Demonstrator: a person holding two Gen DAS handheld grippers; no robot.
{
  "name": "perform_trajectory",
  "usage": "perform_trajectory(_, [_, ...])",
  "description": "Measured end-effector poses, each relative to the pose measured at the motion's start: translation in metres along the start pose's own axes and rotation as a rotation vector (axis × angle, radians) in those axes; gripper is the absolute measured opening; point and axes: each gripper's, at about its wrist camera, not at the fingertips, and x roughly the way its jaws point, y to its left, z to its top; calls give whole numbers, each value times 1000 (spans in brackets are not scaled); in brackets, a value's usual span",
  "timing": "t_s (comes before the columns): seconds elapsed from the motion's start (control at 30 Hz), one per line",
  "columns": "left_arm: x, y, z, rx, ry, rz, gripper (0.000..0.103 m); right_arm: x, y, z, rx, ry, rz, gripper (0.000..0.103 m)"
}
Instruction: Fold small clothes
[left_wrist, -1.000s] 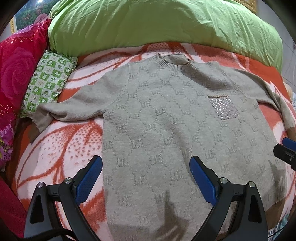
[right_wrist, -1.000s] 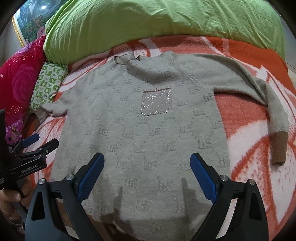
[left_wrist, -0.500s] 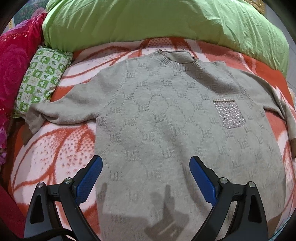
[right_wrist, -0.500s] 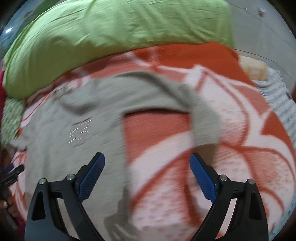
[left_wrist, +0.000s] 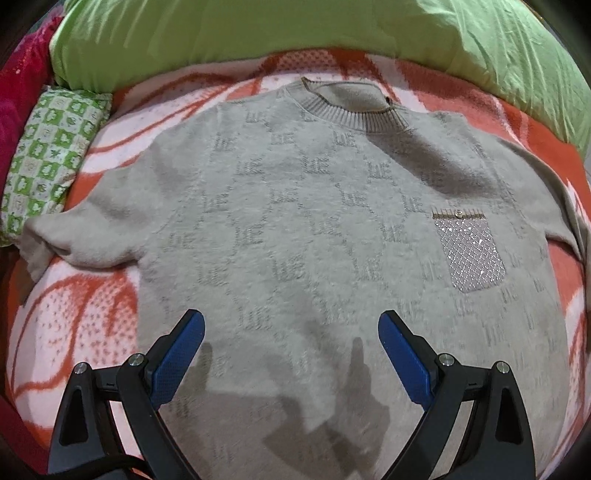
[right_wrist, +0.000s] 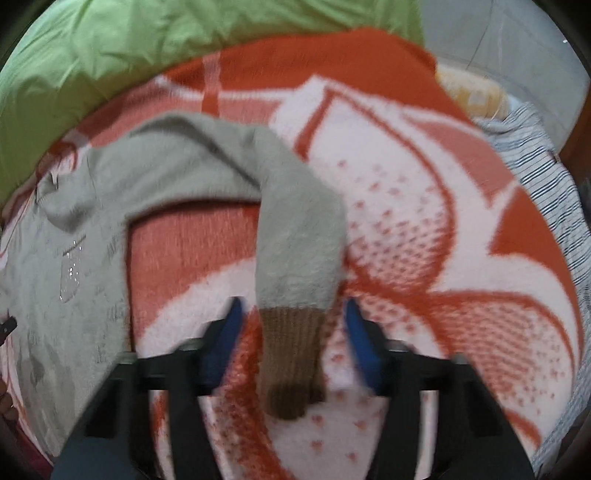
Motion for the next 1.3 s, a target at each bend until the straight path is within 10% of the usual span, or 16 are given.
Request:
perform_trajectory(0.07, [4,-2,2,-1,5,-8,96,5,5,0,-8,23,16,10])
perform_trajectory(0.63, [-23,46,-14,-92,50,-227,92,-33,300,31,-191,14,853,13])
perform_trajectory(0.83, [-11,63,-21,-185,111,-321,92,-16,352,6,-310,99,800,37])
perform_trajectory(1.03, [24,55,0,-288,164,-412,92,7,307,5,-224,130,725,38])
perform_trajectory(1.3, [90,59,45,-467,196,-344,85,12,242,24,-133,92,640,38])
